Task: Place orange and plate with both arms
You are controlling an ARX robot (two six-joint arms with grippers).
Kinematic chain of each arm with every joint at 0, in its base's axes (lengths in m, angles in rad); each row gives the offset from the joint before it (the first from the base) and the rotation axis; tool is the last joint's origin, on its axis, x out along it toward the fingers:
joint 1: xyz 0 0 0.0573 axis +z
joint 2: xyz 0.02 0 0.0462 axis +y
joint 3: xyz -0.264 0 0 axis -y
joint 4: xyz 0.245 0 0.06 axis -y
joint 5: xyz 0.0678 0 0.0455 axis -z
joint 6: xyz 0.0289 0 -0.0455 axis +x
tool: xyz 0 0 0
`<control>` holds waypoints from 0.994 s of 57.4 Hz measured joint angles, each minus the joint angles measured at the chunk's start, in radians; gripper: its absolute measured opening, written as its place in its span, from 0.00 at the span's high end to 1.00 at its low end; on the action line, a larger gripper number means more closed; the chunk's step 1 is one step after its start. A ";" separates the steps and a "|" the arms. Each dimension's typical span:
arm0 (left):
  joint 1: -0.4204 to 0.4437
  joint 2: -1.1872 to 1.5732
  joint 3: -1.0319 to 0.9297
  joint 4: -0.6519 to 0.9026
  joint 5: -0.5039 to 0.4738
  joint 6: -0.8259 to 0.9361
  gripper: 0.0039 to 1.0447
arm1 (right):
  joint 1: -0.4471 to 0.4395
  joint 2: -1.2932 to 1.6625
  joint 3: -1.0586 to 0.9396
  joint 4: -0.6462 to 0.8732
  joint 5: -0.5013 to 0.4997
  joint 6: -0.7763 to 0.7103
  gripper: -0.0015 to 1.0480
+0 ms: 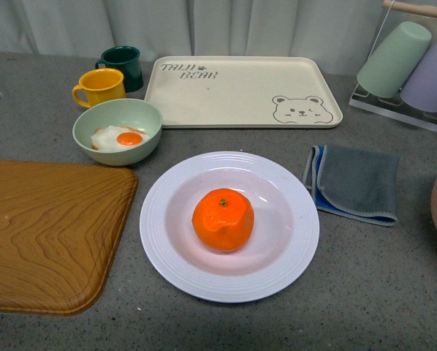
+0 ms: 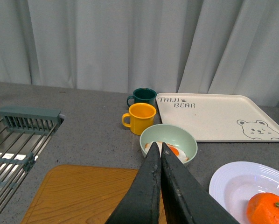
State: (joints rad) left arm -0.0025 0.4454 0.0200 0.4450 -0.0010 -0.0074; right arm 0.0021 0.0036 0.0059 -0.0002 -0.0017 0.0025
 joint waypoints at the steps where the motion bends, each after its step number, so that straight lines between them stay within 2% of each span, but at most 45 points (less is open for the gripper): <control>1: 0.000 -0.005 0.000 -0.005 0.000 0.000 0.97 | 0.000 0.000 0.000 0.000 0.000 0.000 0.09; 24: 0.000 -0.175 0.000 -0.170 0.000 0.000 0.97 | 0.000 0.000 0.000 0.000 0.000 0.000 0.09; 46: 0.000 -0.270 0.000 -0.267 0.000 0.000 0.97 | 0.000 0.000 0.000 0.000 0.000 0.000 0.09; 51: 0.000 -0.383 0.000 -0.415 0.001 0.000 0.97 | 0.000 0.000 0.000 0.000 0.000 0.000 0.09; 57: 0.000 -0.439 0.000 -0.440 0.001 0.000 0.97 | 0.000 0.000 0.000 0.000 0.000 0.000 0.09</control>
State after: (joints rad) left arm -0.0025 0.0067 0.0204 0.0051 0.0002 -0.0071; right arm 0.0021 0.0036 0.0059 -0.0002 -0.0017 0.0025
